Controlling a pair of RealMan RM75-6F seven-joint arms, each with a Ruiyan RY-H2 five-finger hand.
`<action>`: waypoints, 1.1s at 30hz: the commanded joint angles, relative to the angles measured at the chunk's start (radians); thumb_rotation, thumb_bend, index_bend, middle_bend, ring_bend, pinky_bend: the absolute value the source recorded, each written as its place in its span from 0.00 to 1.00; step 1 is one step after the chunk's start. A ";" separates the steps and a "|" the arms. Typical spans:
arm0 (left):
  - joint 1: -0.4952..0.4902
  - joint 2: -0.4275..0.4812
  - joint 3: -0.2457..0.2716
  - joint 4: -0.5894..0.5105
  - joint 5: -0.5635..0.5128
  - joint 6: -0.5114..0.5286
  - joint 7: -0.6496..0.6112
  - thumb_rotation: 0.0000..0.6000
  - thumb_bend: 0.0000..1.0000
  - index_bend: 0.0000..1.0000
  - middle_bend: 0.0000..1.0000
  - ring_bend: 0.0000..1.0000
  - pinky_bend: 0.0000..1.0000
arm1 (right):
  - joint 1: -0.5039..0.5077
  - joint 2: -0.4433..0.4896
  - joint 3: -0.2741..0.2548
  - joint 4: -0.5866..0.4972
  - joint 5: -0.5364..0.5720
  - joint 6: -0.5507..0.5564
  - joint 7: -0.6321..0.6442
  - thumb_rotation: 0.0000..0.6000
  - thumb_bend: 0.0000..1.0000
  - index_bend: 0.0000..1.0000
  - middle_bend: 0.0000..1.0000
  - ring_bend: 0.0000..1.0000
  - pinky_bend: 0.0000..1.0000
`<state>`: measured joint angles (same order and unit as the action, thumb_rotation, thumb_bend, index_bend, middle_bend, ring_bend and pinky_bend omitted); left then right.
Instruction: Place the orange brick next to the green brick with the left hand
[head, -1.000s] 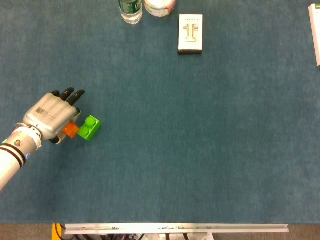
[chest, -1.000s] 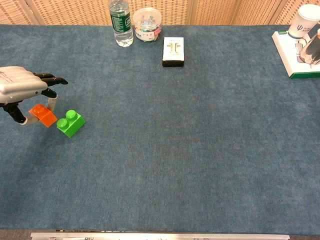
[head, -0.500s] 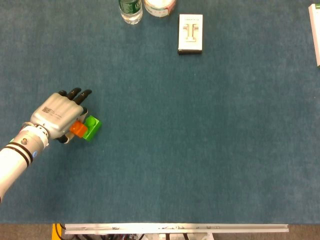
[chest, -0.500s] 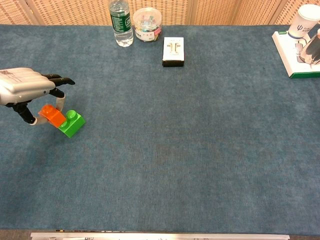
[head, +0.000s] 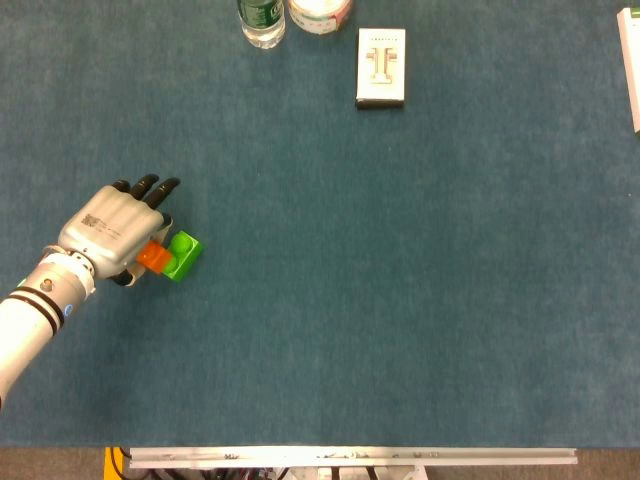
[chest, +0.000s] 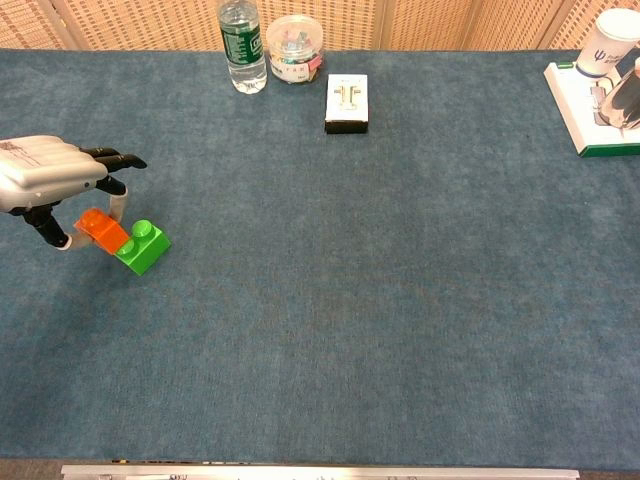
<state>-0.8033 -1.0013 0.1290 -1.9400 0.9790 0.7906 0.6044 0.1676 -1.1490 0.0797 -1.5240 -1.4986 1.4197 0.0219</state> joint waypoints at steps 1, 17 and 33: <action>-0.001 -0.002 0.001 -0.001 0.001 0.002 0.001 1.00 0.35 0.61 0.00 0.00 0.19 | 0.000 0.000 0.000 0.000 0.000 0.000 0.000 1.00 0.43 0.63 0.55 0.42 0.46; -0.006 -0.023 0.014 0.014 -0.005 0.010 0.007 1.00 0.35 0.62 0.00 0.00 0.19 | -0.004 0.003 0.001 -0.002 -0.003 0.009 0.002 1.00 0.43 0.63 0.55 0.42 0.46; 0.002 -0.032 0.023 0.000 0.035 0.049 0.033 1.00 0.35 0.62 0.00 0.00 0.19 | -0.008 0.006 0.002 -0.004 -0.005 0.016 0.005 1.00 0.43 0.63 0.55 0.42 0.46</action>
<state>-0.8030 -1.0306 0.1513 -1.9402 1.0075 0.8332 0.6310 0.1593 -1.1429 0.0813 -1.5284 -1.5040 1.4356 0.0267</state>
